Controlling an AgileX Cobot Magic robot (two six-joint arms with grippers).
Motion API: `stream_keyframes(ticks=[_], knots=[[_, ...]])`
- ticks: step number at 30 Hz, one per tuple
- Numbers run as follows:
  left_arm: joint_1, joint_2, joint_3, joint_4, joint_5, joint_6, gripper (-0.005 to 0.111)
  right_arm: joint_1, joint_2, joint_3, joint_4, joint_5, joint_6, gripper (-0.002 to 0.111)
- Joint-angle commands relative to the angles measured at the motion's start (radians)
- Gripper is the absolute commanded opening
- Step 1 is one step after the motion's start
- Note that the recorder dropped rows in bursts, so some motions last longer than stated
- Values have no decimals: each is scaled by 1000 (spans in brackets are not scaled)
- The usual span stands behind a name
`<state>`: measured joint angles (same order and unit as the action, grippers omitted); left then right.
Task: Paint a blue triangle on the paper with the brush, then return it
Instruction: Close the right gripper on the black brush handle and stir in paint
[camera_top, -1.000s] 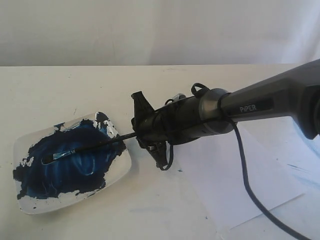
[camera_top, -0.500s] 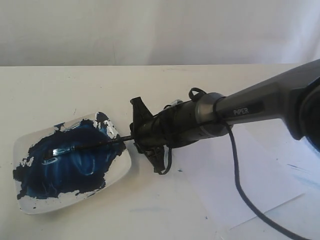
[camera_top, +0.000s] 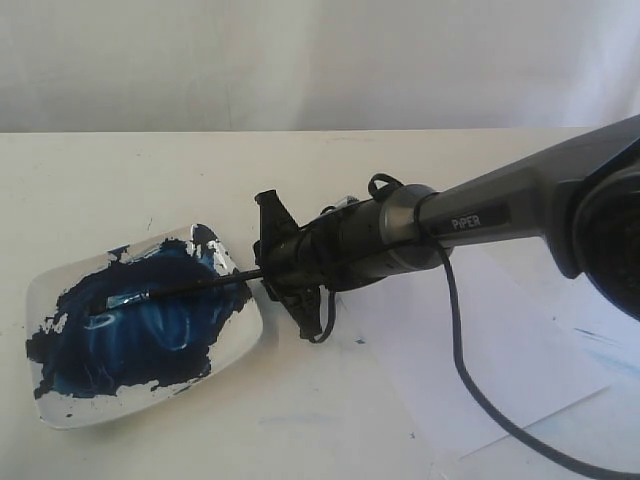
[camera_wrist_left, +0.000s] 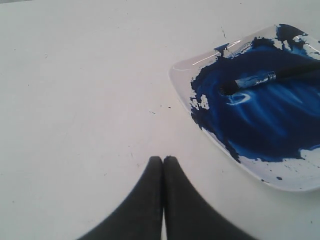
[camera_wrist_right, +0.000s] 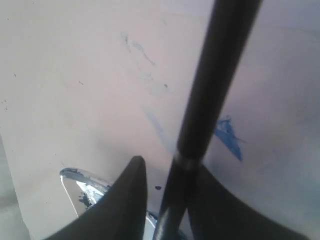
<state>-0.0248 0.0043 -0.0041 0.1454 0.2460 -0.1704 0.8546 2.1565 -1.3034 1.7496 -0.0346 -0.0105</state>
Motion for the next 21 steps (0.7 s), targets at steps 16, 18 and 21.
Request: stream_keyframes(ticks=[16,18,21], knots=[[0,-4,4,-6,1,-6,0,-9,-3,-4,-5,-12,-1,16],[0,-4,4,-6,1,-6,0,-9,-3,-4,-5,-12,-1,14],[0,-4,4,-6,1,-6,0,-9,-3,-4,-5,-17,-1,11]])
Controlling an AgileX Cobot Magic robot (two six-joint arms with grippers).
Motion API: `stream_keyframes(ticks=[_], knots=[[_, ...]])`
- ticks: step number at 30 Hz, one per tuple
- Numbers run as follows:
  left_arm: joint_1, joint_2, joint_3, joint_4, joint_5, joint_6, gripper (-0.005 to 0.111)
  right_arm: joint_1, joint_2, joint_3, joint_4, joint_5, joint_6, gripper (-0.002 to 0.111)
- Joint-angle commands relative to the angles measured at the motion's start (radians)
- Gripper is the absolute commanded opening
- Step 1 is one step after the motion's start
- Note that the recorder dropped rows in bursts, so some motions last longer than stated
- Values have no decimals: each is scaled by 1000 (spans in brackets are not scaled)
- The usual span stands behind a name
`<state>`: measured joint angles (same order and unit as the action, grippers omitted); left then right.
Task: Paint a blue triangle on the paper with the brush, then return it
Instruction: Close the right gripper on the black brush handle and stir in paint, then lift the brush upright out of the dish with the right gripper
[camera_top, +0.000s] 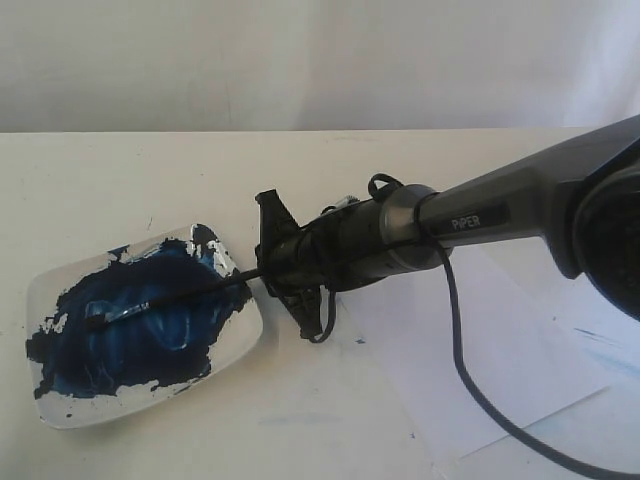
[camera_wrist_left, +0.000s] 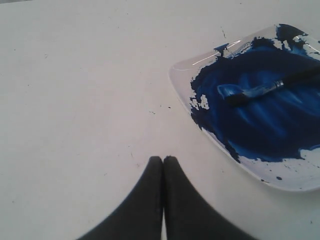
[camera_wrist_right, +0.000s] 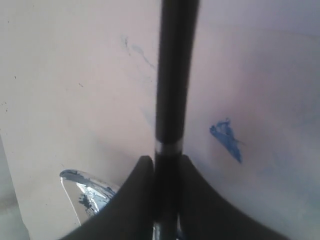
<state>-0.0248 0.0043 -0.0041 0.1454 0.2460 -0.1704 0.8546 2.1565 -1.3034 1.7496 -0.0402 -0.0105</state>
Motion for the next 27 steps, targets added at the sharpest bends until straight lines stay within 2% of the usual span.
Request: stream_keyframes(ticks=[1,10,14,15,21,27], knots=[[0,-4,4,-6,1,-6,0,-9,-3,-4,-5,-14,-1,10],[0,-4,4,-6,1,-6,0,-9,-8,-4,-5,-37,-1,9],[0,-4,4,-6,1,-6,0,-9,-28,-4,-5,-66,-18,3],[0,-4,4,-6,1,-6,0,-9,-36,-4,-5,-71,-26,0],[0,-4,4,-6,1,-6,0,-11,-105,-4,-5,-100,-145,0],[0,-4,4,-6,1,-6,0,-41,-216,-2,-183,-47,-200,0]])
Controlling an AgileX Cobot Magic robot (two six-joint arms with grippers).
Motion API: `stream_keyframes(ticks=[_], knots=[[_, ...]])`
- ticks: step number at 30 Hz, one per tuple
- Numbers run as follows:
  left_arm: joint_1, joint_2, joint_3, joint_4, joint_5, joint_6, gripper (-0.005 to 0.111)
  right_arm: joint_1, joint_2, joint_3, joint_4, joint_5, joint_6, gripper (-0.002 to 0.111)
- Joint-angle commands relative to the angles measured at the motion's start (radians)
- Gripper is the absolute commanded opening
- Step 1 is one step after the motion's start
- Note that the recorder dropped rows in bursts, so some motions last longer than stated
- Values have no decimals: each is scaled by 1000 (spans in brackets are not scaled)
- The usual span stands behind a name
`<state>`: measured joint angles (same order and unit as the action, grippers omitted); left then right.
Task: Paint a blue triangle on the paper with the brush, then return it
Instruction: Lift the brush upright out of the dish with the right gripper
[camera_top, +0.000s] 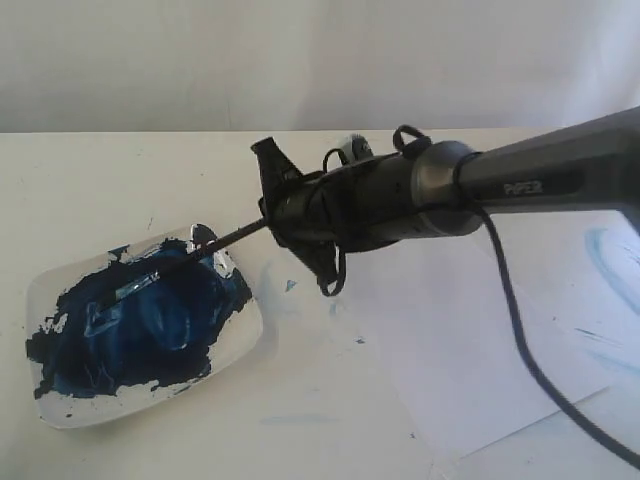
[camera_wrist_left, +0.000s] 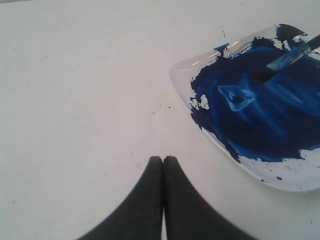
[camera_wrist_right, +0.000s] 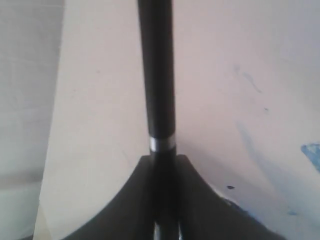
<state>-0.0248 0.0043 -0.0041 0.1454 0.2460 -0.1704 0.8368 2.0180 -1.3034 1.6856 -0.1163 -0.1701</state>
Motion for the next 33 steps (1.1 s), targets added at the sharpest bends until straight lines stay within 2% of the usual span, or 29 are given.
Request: stream_keyframes(ticks=[1,6,13,18,21,25,28,33], knots=[[0,-4,4,-6,1,-6,0,-23,-96,-2,-169,25,-59,0],[0,-4,4,-6,1,-6,0,-23,-160,-2,-522,14,-204,0],[0,-4,4,-6,1,-6,0,-21,-201,-2,-548,5,-193,0],[0,-4,4,-6,1,-6,0,-21,-201,-2,-791,15,-193,0],[0,-4,4,-6,1,-6,0,-19,-208,-2,-874,21,-193,0],[0,-4,4,-6,1,-6,0,-17,-212,-35,-965,8,-129,0],[0,-4,4,-6,1,-6,0,-6,-212,-102,-1109,34,-36,0],[0,-4,4,-6,1,-6,0,-2,-212,-121,-1152,33,87,0]])
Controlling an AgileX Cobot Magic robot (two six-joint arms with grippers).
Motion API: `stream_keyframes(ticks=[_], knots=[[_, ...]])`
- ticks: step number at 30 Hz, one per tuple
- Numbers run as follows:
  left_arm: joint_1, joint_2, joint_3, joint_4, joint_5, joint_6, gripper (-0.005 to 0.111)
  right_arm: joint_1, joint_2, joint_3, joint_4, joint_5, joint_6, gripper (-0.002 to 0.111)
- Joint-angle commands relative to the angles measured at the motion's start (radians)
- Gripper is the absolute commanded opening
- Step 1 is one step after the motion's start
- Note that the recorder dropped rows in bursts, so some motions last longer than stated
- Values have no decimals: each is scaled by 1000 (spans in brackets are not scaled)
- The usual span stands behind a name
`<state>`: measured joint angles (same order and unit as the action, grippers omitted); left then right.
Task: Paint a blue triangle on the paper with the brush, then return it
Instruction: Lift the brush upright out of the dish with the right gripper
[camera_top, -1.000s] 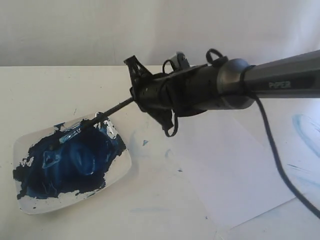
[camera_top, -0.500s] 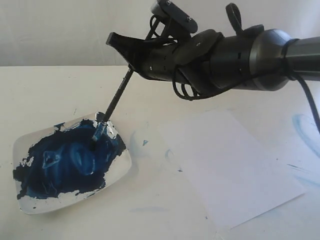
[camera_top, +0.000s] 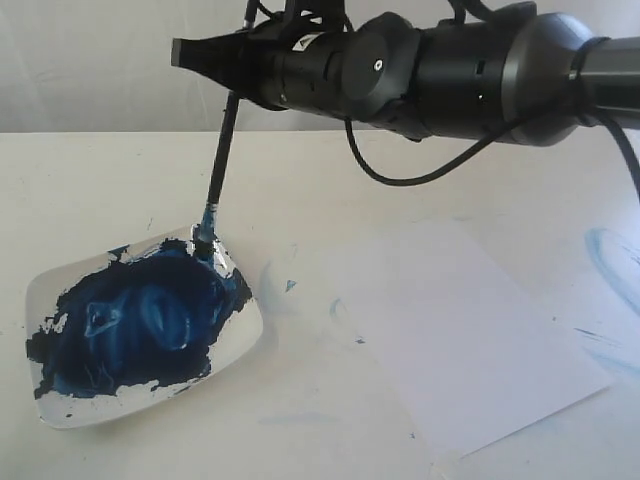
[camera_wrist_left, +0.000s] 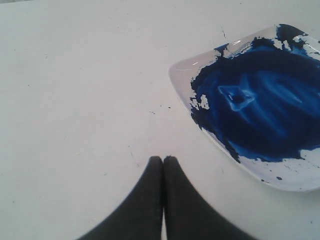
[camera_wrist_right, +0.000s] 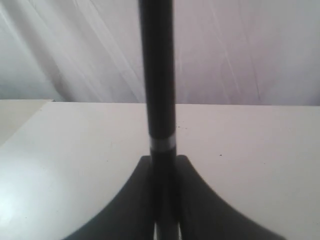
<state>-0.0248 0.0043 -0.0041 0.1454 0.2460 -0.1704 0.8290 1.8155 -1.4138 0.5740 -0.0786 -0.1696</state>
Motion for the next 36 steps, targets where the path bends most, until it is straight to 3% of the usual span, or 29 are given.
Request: stream_keyframes(ticks=[1,7,10,14,16,29,36], knots=[[0,-4,4,-6,1,-6,0,8,-9,-10,-57,-7,91,0],[0,-4,4,-6,1,-6,0,31,-9,-10,-155,-90,294,0],[0,-4,4,-6,1,-6,0,43,-9,-10,-496,-189,648,0],[0,-4,4,-6,1,-6,0,16,17,-10,-1091,-419,1184,0],[0,-4,4,-6,1,-6,0,-8,39,-10,-1220,-523,1305,0],[0,-4,4,-6,1,-6,0,-42,111,-10,-1595,-590,1269,0],[0,-4,4,-6,1,-6,0,-42,150,-10,-1604,-418,1216,0]])
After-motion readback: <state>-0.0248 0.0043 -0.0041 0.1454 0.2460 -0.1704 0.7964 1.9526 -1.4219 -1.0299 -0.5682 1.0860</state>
